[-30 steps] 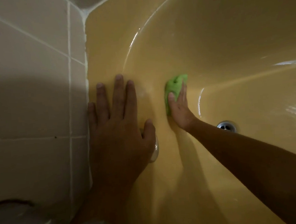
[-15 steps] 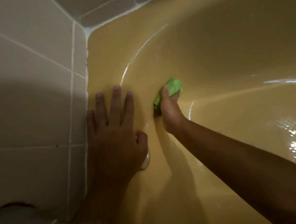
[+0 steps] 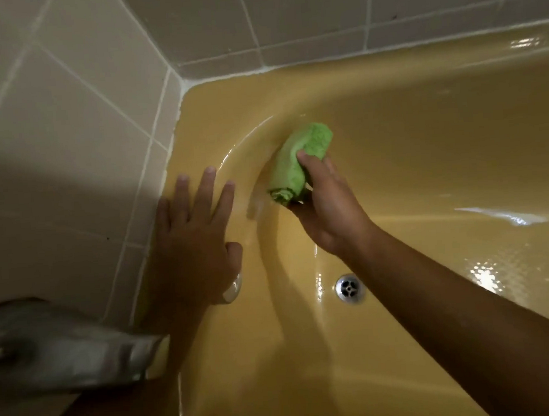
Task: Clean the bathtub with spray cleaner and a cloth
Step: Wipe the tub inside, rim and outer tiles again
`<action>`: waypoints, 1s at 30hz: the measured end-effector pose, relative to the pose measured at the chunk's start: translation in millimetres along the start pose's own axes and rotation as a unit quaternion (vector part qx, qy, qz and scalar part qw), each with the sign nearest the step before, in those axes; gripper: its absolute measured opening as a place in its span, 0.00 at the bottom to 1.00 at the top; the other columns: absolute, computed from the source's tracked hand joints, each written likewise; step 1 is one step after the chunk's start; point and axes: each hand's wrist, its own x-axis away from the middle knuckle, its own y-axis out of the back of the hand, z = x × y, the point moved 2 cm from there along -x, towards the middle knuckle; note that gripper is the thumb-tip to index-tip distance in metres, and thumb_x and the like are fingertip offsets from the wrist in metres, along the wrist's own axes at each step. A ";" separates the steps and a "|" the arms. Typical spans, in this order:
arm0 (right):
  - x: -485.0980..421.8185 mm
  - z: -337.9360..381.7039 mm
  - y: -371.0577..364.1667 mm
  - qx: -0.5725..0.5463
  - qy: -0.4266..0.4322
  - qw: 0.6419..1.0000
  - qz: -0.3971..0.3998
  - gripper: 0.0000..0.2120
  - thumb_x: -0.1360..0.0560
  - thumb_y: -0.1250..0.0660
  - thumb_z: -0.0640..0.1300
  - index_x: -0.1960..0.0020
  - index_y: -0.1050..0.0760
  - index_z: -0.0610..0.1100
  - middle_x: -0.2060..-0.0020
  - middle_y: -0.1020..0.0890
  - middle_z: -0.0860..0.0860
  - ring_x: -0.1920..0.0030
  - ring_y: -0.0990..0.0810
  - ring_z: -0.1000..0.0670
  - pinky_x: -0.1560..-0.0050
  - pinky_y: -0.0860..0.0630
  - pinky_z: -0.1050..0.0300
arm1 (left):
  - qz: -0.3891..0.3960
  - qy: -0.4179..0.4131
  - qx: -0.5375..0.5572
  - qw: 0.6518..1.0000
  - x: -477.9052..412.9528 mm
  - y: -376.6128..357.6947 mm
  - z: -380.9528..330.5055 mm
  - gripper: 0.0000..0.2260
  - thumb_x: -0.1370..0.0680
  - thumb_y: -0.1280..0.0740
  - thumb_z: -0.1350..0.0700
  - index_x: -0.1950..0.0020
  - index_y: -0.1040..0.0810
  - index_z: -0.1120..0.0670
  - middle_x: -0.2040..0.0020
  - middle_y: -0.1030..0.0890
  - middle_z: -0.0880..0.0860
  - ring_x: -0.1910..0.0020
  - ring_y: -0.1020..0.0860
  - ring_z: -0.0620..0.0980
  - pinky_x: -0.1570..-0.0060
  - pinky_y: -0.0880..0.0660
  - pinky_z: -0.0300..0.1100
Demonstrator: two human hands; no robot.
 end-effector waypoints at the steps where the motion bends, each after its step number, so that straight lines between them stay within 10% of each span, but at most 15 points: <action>1: 8.8 11.0 8.5 0.015 -0.015 1.000 0.009 0.16 0.16 0.36 0.45 0.29 0.27 0.48 0.38 0.17 0.44 0.42 0.17 0.44 0.40 0.20 0.44 | -0.001 0.005 0.005 1.000 -0.1 0.9 -0.5 0.39 0.30 0.37 0.48 0.17 0.39 0.50 0.16 0.43 0.56 0.18 0.44 0.65 0.25 0.40 0.65; 7: 84.3 76.2 56.6 0.228 -0.021 0.971 0.063 0.37 0.27 0.24 0.47 0.22 0.35 0.59 0.36 0.20 0.45 0.45 0.15 0.46 0.52 0.18 0.50 | -0.032 0.144 0.207 0.967 9.9 29.3 -27.4 0.24 0.20 0.40 0.47 0.25 0.26 0.54 0.23 0.29 0.59 0.23 0.33 0.62 0.25 0.39 0.60; 11: 139.7 118.4 65.1 0.429 0.038 0.897 0.100 0.46 0.29 0.20 0.40 0.21 0.39 0.64 0.36 0.26 0.55 0.45 0.17 0.58 0.52 0.17 0.59 | 0.072 0.368 0.640 0.671 38.8 135.2 -125.1 0.18 0.17 0.39 0.37 0.44 0.17 0.48 0.55 0.13 0.49 0.53 0.16 0.49 0.53 0.22 0.45; 14: 169.0 142.8 68.9 0.574 0.093 0.802 0.135 0.51 0.33 0.16 0.45 0.19 0.42 0.60 0.35 0.30 0.56 0.39 0.26 0.62 0.43 0.26 0.73 | 0.113 0.379 0.760 0.516 51.2 194.7 -171.9 0.21 0.22 0.39 0.30 0.46 0.17 0.44 0.56 0.12 0.51 0.56 0.13 0.53 0.50 0.17 0.55; 18: 209.0 184.7 72.0 0.592 0.110 0.782 0.161 0.49 0.35 0.18 0.56 0.20 0.39 0.59 0.41 0.30 0.55 0.42 0.29 0.66 0.49 0.28 0.75 | 0.129 0.376 0.790 0.466 59.3 236.3 -186.8 0.13 0.17 0.34 0.44 0.43 0.17 0.52 0.53 0.12 0.54 0.54 0.13 0.56 0.47 0.17 0.61; 25: 261.3 225.2 95.2 0.503 0.207 0.833 0.101 0.08 0.22 0.30 0.52 0.44 0.20 0.56 0.42 0.26 0.53 0.37 0.27 0.57 0.37 0.26 0.55 | 0.146 0.413 0.810 0.389 75.4 275.5 -224.3 0.08 0.16 0.33 0.56 0.44 0.17 0.58 0.48 0.13 0.59 0.52 0.13 0.60 0.54 0.16 0.54; 30: 303.0 236.0 112.1 0.577 0.305 0.743 0.148 0.03 0.19 0.31 0.48 0.47 0.25 0.53 0.36 0.22 0.59 0.29 0.27 0.53 0.31 0.29 0.43 | 0.064 0.499 0.808 0.306 79.3 288.6 -246.9 0.07 0.15 0.35 0.55 0.48 0.20 0.56 0.48 0.14 0.60 0.48 0.15 0.61 0.56 0.17 0.57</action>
